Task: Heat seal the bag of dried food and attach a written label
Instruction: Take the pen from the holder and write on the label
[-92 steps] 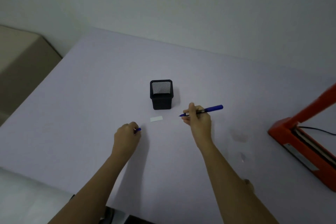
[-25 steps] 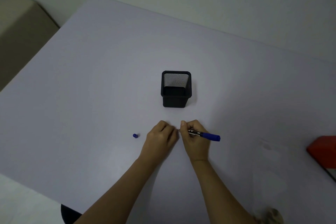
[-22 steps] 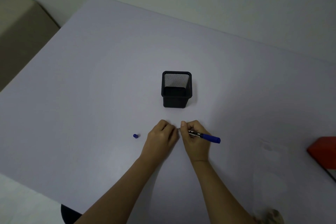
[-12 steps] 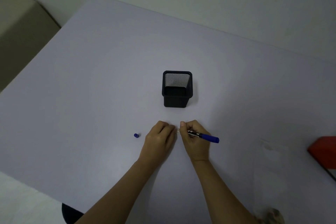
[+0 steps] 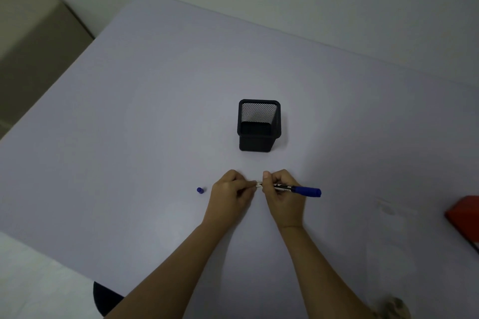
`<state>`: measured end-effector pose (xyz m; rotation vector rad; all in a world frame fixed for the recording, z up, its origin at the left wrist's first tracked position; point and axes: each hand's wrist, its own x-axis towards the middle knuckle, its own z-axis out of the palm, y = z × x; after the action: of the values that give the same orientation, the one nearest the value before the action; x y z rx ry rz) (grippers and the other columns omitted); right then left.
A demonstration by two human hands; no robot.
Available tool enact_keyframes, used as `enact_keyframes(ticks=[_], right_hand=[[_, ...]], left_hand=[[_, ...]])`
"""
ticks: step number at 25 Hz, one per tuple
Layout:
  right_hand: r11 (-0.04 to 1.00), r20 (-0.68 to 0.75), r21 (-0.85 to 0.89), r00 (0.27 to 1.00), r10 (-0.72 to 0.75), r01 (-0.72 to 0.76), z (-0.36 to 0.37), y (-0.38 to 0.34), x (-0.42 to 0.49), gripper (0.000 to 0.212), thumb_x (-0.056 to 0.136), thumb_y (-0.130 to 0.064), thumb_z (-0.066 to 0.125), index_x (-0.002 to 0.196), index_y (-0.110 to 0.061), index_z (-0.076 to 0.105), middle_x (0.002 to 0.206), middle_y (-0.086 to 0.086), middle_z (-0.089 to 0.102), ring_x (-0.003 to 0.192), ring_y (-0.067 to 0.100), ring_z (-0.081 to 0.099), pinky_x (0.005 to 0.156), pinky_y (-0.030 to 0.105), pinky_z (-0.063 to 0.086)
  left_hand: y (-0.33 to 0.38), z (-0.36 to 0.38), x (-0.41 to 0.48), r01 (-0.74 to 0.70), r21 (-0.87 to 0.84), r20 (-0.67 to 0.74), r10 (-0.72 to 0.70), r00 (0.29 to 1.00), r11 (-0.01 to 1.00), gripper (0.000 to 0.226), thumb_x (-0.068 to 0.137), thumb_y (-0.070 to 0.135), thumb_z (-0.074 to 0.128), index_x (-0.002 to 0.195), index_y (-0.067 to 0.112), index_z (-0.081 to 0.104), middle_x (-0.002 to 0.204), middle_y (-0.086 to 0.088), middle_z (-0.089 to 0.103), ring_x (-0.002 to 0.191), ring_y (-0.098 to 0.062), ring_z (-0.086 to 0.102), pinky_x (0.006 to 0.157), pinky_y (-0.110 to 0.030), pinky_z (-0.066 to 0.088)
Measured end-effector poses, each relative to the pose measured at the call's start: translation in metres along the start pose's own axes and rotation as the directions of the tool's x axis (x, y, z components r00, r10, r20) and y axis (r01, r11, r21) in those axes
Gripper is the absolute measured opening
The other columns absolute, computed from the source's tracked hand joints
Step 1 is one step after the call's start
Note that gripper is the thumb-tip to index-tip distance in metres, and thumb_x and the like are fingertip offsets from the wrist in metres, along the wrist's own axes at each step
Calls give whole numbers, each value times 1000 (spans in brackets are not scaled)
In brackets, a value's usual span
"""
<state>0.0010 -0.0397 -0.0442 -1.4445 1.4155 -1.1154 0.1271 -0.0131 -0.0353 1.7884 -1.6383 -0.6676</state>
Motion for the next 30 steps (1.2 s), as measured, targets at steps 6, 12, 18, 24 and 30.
enact_keyframes(ticks=[6, 12, 18, 24, 30], right_hand=[[1000, 24, -5, 1000, 11, -11, -1, 1, 0, 24, 86, -10, 61, 65, -8, 52, 55, -2, 55, 56, 10, 54, 49, 11, 42], [1000, 28, -4, 1000, 9, -9, 0, 2, -1, 23, 87, -11, 61, 65, -10, 53, 56, -3, 56, 57, 9, 55, 51, 10, 43], [999, 18, -19, 1000, -25, 25, 0, 2, -1, 23, 86, -19, 59, 65, -13, 51, 55, -3, 55, 55, 12, 54, 49, 11, 42], [997, 6, -40, 998, -66, 66, 1, 3, 0, 28, 85, -30, 55, 64, -13, 51, 55, -12, 52, 54, 8, 53, 48, 12, 42], [992, 0, -84, 996, -94, 93, 1, 4, 0, 28, 86, -31, 54, 63, -14, 50, 54, -4, 51, 56, 15, 52, 48, 11, 41]], left_hand=[[5, -4, 5, 73, -32, 40, -72, 997, 997, 18, 80, 16, 69, 95, 7, 73, 81, -12, 65, 70, -9, 48, 63, -2, 32], [6, -5, 5, 89, -45, 51, -87, 995, 995, 19, 81, 16, 69, 96, 6, 73, 80, -12, 64, 65, -4, 45, 62, -3, 33], [6, -6, 5, 107, -38, 70, -105, 992, 994, 19, 82, 17, 67, 98, 7, 73, 83, -13, 64, 71, -10, 49, 64, -4, 34], [6, -6, 5, 121, -28, 85, -118, 989, 992, 21, 83, 19, 66, 99, 7, 72, 84, -12, 63, 73, -10, 49, 64, -2, 32], [7, -7, 5, 124, -30, 91, -121, 988, 992, 21, 83, 19, 66, 99, 7, 72, 84, -12, 63, 73, -10, 50, 65, -3, 34]])
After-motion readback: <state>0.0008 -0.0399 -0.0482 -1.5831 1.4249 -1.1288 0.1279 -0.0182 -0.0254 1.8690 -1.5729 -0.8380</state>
